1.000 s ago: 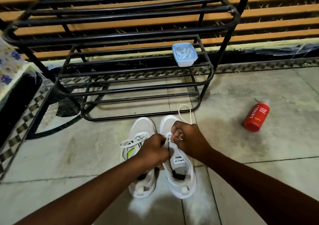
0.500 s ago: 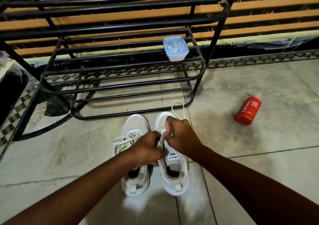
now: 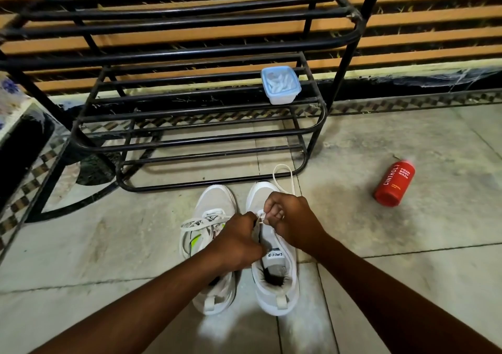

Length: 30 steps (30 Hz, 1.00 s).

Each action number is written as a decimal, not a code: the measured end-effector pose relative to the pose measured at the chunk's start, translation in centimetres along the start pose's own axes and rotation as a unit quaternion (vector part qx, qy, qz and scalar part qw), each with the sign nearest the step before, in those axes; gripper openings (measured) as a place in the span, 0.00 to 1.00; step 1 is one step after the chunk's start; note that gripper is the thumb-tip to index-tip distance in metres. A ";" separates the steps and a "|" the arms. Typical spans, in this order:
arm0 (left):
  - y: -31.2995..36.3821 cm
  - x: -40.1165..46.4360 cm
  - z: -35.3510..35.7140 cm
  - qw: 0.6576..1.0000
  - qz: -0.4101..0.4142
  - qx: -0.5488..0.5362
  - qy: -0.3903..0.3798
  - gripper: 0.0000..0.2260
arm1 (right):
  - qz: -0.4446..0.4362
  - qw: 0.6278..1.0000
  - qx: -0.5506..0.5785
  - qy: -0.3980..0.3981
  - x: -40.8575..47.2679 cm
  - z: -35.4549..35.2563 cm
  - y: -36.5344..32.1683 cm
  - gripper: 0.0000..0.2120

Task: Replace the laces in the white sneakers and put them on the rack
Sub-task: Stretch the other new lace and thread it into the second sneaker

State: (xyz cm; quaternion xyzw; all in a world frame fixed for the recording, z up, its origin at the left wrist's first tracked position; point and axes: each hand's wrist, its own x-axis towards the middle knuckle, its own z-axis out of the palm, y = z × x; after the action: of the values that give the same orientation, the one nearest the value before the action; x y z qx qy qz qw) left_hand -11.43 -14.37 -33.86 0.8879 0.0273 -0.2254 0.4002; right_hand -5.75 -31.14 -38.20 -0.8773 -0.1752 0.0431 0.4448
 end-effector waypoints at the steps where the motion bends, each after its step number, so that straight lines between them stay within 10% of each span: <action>1: 0.0 0.1 0.0 1.000 -0.005 -0.004 0.000 0.17 | 0.007 1.000 0.006 0.009 0.0 0.3 0.0 0.09; 7: 0.3 0.1 0.1 0.992 -0.062 -0.079 0.073 0.06 | -0.003 0.998 0.000 0.064 -0.8 0.9 -0.5 0.11; 12: 0.2 0.8 0.3 0.989 0.027 0.061 0.136 0.07 | -0.014 0.983 -0.090 0.161 -4.1 -0.3 -0.7 0.09; 30: 1.5 0.0 -1.7 0.949 0.121 0.186 0.223 0.11 | -0.083 0.988 -0.100 0.084 -8.9 2.6 3.2 0.19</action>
State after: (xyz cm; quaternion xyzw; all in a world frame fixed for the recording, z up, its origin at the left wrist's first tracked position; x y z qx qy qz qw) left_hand -10.44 -14.12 -31.80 0.9707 -0.0343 0.0273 0.2361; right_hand -13.79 -33.91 -43.01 -0.9002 -0.2133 -0.0855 0.3700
